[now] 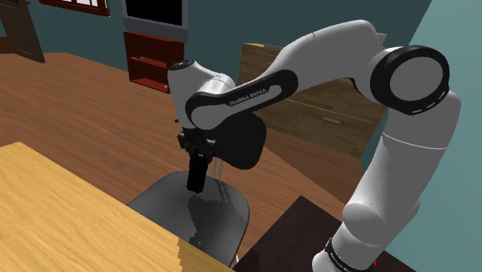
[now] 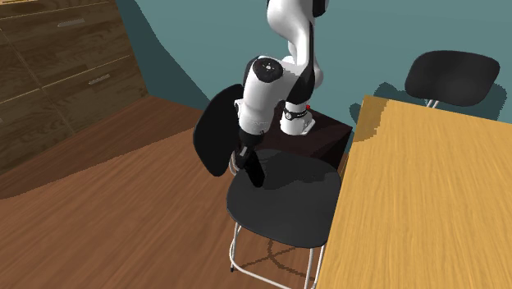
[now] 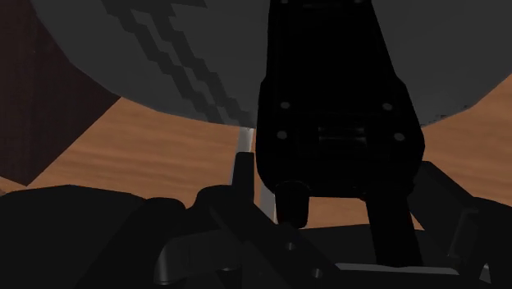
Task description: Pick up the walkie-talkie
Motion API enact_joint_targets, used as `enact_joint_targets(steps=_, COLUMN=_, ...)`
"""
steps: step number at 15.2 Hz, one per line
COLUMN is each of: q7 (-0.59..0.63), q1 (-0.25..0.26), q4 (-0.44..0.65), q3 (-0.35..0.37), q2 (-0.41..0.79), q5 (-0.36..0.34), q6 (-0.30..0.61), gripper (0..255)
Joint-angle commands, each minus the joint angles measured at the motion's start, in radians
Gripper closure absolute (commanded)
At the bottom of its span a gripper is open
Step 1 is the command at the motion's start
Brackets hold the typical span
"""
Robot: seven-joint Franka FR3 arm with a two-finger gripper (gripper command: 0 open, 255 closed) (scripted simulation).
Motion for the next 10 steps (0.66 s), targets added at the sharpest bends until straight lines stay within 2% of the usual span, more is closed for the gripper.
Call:
enact_joint_targets(steps=1, q7=-0.010, q1=-0.001, q4=0.017, q3=0.003, q2=-0.012, q5=0.012, q6=-0.024, gripper=255)
enact_joint_targets(steps=10, q7=-0.048, q1=-0.005, q4=0.075, q3=0.008, q2=-0.049, q5=0.047, q6=-0.104, gripper=255)
